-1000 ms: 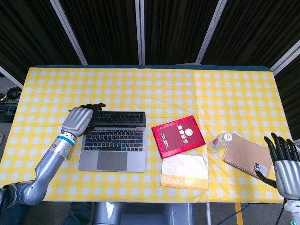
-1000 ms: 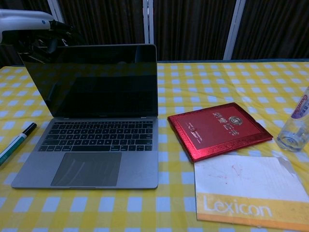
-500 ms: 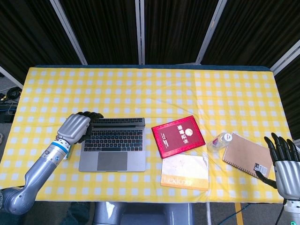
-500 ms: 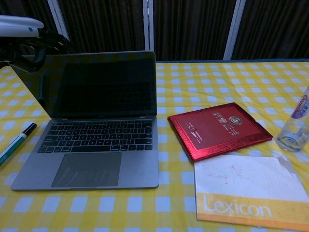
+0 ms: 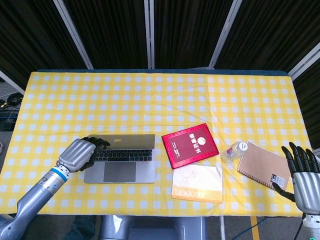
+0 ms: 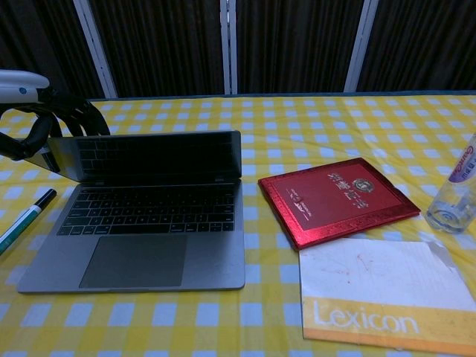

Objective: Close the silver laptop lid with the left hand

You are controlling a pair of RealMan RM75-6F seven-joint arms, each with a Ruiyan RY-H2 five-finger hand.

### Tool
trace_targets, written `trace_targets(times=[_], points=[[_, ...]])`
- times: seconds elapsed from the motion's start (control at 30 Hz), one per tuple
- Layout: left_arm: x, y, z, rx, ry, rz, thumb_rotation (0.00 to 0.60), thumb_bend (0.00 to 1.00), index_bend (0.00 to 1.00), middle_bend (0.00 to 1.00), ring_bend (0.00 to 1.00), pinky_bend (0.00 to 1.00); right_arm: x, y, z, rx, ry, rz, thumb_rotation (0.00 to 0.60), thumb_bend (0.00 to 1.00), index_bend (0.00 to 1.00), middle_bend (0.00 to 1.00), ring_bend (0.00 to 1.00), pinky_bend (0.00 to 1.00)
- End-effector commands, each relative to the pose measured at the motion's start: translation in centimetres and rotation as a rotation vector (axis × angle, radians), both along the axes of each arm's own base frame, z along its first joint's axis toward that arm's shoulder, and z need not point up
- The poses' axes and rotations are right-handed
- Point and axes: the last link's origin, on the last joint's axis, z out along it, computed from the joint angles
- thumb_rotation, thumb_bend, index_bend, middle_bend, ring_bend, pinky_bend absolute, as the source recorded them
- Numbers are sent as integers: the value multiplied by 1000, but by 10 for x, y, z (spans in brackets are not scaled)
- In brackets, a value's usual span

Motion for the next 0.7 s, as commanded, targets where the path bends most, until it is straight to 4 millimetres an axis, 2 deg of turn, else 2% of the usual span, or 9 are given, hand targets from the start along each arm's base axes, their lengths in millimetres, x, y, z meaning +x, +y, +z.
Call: trace_targets(times=[0.03, 0.3, 0.7], points=[[-5, -9, -4, -31, 2, -1, 600, 1000, 230, 242, 223, 277, 0, 0, 0, -1, 0, -1, 600, 0, 68, 0, 0, 0], [-19, -17, -16, -87, 0, 20, 600, 1000, 234, 245, 225, 277, 1, 1, 0, 0, 0, 0, 600, 0, 76, 0, 0, 0], [-41, -31, -53, -185, -11, 54, 600, 1000, 236, 245, 225, 277, 1, 1, 0, 3, -1, -4, 600, 0, 76, 0, 0, 0]])
